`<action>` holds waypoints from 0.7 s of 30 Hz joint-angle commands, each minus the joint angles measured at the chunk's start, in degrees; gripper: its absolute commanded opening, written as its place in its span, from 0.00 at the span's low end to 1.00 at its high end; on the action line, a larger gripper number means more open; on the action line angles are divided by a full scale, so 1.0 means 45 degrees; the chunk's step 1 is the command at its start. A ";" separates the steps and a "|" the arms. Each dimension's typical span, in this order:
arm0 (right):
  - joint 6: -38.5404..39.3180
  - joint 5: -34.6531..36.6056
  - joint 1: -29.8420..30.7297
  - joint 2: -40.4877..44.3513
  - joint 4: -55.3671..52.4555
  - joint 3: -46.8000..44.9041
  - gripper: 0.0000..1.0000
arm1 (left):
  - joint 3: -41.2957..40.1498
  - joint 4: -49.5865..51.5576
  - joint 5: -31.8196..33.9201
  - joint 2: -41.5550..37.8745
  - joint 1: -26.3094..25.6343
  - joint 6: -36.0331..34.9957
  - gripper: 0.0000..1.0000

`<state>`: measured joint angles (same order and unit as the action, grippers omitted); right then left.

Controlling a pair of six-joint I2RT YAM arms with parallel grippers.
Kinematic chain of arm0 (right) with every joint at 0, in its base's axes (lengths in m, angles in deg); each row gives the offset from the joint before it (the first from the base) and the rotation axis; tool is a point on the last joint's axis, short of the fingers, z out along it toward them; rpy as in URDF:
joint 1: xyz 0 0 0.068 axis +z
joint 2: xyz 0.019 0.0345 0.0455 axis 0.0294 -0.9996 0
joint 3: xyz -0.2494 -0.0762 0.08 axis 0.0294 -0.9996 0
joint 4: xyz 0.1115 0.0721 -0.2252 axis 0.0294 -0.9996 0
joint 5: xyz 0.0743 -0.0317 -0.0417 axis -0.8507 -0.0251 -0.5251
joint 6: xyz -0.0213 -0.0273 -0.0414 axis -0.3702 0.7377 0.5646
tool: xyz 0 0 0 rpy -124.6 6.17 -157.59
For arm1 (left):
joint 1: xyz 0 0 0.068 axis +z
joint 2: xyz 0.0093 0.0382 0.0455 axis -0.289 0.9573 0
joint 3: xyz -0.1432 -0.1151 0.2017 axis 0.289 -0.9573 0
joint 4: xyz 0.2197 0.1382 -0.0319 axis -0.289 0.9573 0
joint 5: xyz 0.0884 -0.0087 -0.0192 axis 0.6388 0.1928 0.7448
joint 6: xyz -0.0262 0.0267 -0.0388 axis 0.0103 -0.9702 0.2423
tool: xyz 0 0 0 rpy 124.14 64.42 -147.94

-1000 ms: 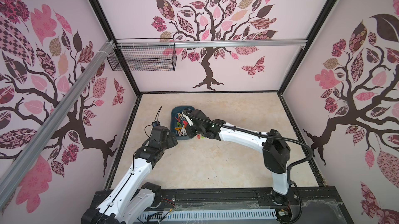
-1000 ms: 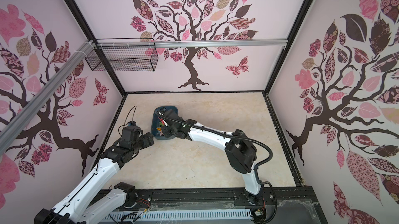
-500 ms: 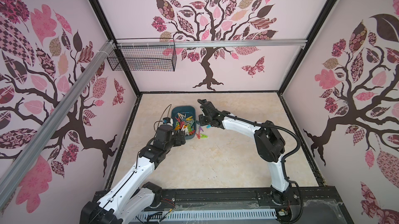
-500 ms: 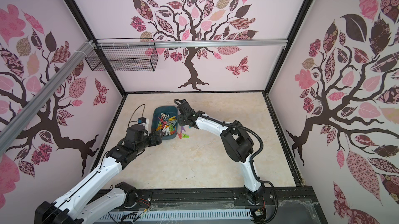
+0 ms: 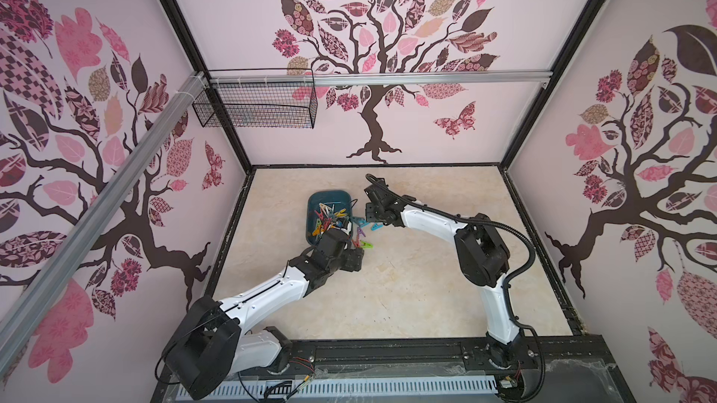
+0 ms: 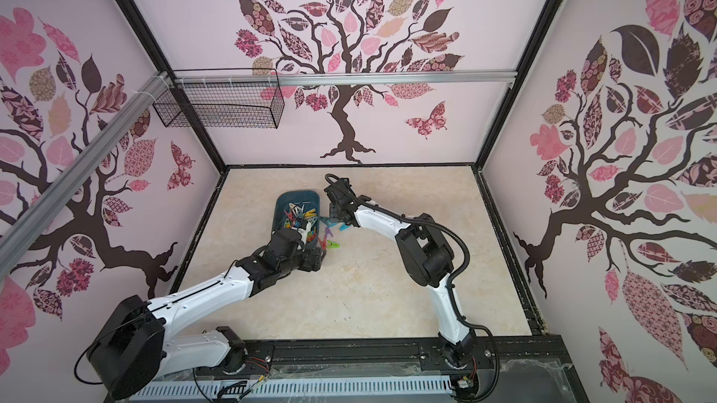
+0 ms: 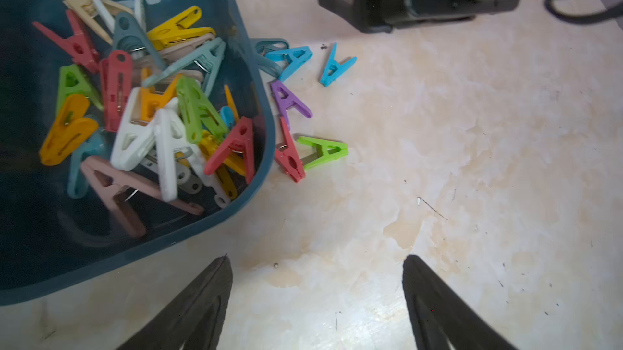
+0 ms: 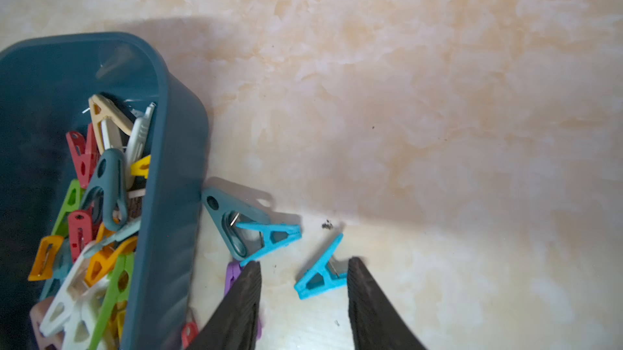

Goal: Put the clothespins into the storage box
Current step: Place the clothespin in the storage box, then adjust the clothespin at the center of the board.

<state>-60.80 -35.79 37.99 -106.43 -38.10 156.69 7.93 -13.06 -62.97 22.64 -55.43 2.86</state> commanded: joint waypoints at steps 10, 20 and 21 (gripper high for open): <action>-0.0868 0.0381 -0.0005 -0.1252 -0.0612 0.0321 0.38 | -0.0482 -0.1531 0.0311 0.0914 -0.0146 0.0485 0.83; -0.1119 0.0358 0.0005 -0.1963 -0.0633 0.0468 0.33 | -0.0506 -0.1295 0.0671 0.0511 -0.0146 0.0506 0.83; -0.1130 0.0399 -0.0003 -0.2036 -0.0696 0.0521 0.32 | -0.0499 -0.1258 0.0734 0.0446 -0.0146 0.0505 0.83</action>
<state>-65.10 -35.14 37.97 -112.51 -39.57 158.00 7.39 -18.43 -61.00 26.29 -56.11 4.74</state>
